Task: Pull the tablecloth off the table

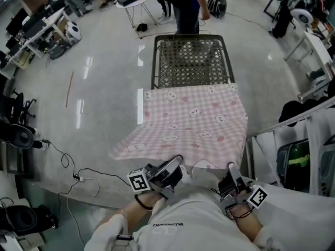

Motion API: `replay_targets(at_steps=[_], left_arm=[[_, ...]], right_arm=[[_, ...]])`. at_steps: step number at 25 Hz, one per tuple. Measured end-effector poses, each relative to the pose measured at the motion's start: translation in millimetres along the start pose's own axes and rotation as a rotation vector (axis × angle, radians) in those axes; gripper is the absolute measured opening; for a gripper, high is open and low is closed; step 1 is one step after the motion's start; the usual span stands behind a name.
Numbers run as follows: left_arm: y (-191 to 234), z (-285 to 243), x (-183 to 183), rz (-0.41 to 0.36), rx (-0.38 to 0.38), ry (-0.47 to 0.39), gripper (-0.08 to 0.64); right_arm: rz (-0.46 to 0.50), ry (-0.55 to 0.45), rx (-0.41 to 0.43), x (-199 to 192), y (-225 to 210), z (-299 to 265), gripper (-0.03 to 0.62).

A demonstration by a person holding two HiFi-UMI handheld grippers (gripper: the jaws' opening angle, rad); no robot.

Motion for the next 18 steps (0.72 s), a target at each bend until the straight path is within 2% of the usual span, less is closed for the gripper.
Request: replay_targets(at_steps=[4,9,18], left_arm=[[-19,-9,3,-0.001,-0.038,-0.003,0.003],[-41,-21,9,-0.038,-0.085,0.020,0.003],[-44,-36,12,-0.038,-0.107,0.045,0.003]], right_arm=[[-0.024,-0.016,0.045,4,21,-4,0.011],[-0.031,-0.016,0.087,7,40,-7,0.011],[-0.008,-0.032,0.116,16,47,-13,0.011]])
Point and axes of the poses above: the fingertips, and each gripper's own axes: z backward along the fingers, y to its left, x out of its top, the point moved 7 cm from there along z, backward along the fingers, and after that the axes turned 7 degrees about -y, right-handed, at the moved point
